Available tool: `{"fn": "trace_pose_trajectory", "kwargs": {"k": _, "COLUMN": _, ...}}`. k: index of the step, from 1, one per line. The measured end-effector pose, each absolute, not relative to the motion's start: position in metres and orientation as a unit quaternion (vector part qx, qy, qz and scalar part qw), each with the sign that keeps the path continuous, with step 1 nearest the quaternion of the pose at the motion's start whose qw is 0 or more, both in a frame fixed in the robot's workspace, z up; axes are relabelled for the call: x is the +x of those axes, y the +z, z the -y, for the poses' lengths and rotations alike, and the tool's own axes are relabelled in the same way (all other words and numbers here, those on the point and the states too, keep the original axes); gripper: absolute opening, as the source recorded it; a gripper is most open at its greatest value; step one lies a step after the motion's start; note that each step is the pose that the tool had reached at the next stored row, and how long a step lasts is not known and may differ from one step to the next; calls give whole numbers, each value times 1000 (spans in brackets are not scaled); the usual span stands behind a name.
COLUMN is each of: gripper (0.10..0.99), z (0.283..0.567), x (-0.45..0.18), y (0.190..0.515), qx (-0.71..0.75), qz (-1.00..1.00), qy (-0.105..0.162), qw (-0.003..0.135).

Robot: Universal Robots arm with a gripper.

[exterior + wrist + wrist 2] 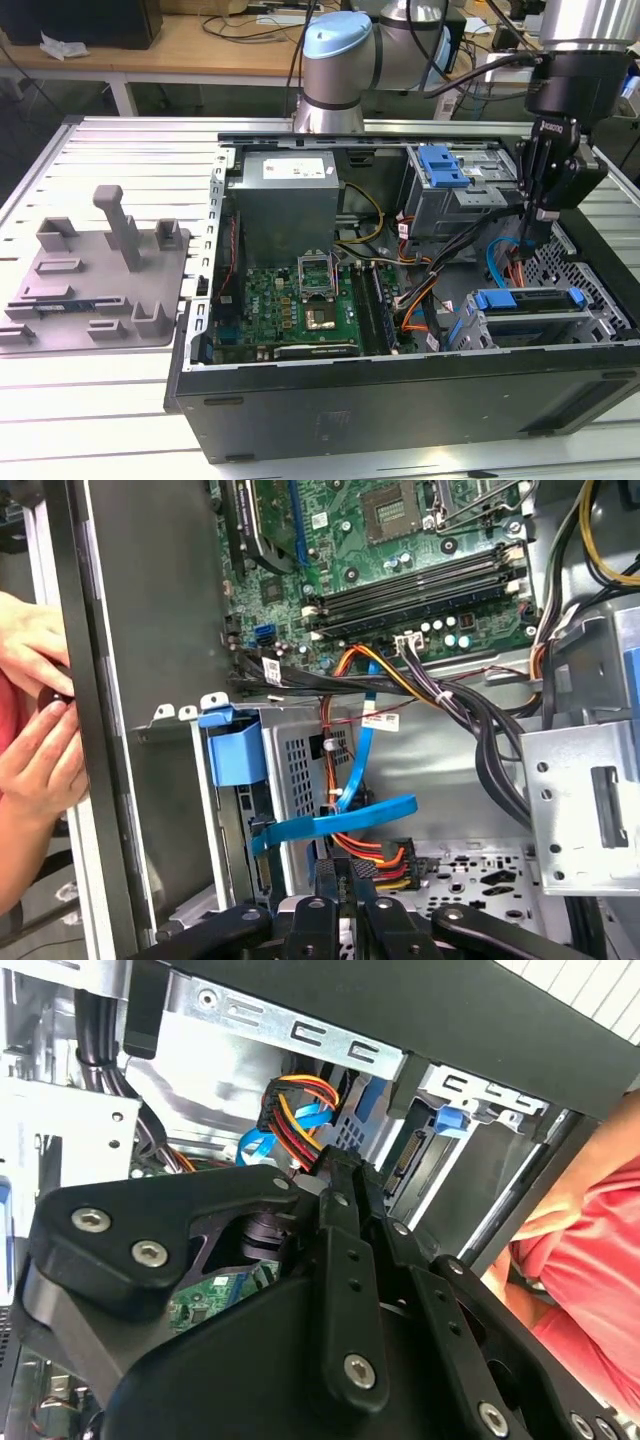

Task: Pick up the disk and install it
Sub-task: 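Insert the first disk wire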

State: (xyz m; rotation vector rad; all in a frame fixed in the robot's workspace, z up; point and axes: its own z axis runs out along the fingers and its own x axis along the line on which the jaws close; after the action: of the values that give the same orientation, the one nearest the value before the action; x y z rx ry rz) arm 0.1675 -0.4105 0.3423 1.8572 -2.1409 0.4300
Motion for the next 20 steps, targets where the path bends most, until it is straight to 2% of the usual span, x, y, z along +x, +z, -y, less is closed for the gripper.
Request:
{"fn": "trace_pose_trajectory", "kwargs": {"k": 10, "gripper": 165, "z": 426, "x": 169, "y": 346, "qx": 646, "qz": 739, "qy": 140, "qw": 129}}
{"fn": "trace_pose_trajectory", "kwargs": {"k": 20, "gripper": 165, "z": 435, "x": 170, "y": 346, "qx": 658, "qz": 734, "qy": 124, "qw": 111}}
